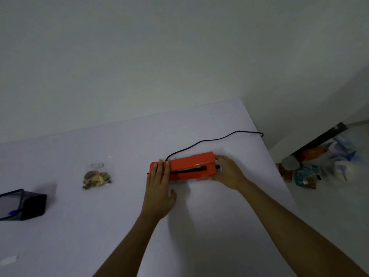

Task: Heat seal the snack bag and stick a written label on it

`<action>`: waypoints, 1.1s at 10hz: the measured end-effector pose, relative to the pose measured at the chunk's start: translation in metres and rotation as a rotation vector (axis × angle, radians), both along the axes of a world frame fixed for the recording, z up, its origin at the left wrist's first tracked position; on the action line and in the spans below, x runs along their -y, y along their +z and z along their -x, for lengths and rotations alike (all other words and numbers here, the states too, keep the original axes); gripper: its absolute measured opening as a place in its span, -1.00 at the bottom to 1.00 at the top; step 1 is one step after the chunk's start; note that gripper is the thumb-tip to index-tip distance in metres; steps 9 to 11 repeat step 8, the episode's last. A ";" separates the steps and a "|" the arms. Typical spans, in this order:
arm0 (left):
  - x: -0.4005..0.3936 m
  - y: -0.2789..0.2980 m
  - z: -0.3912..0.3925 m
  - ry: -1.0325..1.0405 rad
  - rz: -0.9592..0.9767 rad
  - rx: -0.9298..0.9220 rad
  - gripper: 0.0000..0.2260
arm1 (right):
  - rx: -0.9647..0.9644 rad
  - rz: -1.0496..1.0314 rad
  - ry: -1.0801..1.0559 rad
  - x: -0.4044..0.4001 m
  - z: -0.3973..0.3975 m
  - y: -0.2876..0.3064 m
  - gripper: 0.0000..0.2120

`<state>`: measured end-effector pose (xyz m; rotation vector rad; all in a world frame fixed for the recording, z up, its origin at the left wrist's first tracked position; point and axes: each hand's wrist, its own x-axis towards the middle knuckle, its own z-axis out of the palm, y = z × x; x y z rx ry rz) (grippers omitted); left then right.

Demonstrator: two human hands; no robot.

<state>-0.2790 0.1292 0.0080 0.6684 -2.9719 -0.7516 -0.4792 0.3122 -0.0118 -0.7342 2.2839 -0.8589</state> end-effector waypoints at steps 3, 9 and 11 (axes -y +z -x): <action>0.068 0.007 0.046 0.008 0.043 0.017 -0.23 | 0.003 -0.014 0.049 0.082 0.062 -0.011 -0.18; 0.042 0.004 -0.001 0.134 -0.058 -0.043 -0.17 | -0.223 -0.042 -0.233 0.069 -0.057 0.004 -0.15; 0.042 0.004 -0.001 0.134 -0.058 -0.043 -0.17 | -0.223 -0.042 -0.233 0.069 -0.057 0.004 -0.15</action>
